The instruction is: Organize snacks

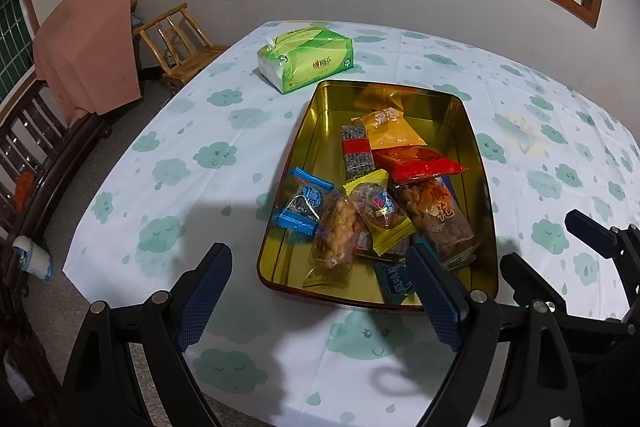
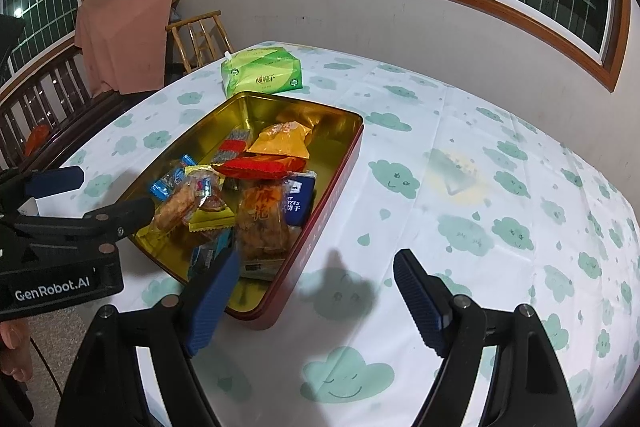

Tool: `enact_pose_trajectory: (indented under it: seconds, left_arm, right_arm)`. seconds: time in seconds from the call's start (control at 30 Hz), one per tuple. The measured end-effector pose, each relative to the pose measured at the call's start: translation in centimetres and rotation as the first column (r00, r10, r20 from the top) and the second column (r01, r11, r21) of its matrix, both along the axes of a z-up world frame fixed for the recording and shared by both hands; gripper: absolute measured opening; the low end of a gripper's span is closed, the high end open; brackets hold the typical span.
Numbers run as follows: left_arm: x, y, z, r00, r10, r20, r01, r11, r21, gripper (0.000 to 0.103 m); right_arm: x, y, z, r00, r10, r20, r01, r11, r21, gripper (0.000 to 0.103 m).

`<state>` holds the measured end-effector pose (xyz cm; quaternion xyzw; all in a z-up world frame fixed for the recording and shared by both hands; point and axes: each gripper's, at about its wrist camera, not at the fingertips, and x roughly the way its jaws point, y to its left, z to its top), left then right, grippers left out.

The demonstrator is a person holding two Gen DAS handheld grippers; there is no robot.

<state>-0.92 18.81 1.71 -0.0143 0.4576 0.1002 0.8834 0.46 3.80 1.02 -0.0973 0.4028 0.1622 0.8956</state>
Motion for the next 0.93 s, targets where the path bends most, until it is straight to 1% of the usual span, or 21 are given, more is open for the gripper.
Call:
enact_pose_trajectory:
  seconds: [0.23,0.5,0.73,0.9,0.93]
  left_arm:
    - [0.09,-0.01,-0.02,1.000,0.000,0.000,0.000,1.000,0.001,0.087]
    - [0.33,0.00,-0.35,1.000,0.008,-0.007,-0.007,1.000,0.029,0.087]
    - [0.28,0.40,-0.48,1.000,0.006,-0.010,-0.006,1.000,-0.002,0.087]
    - [0.19,0.40,-0.51,1.000,0.007,-0.016,-0.007,1.000,-0.005,0.087]
    - [0.25,0.32,-0.49,1.000,0.006,-0.017,-0.006,1.000,-0.007,0.088]
  right_arm:
    - [0.06,-0.03,0.02,1.000,0.001,-0.001,-0.001,1.000,0.000,0.081]
    - [-0.02,0.08,-0.26,1.000,0.000,-0.004,0.000,1.000,-0.004,0.081]
    - [0.25,-0.10,-0.54,1.000,-0.007,-0.012,0.007,1.000,-0.005,0.081]
    - [0.38,-0.13,-0.52,1.000,-0.008,-0.014,0.008,1.000,-0.006,0.081]
    - [0.35,-0.07,-0.51,1.000,-0.008,-0.014,0.007,1.000,-0.007,0.081]
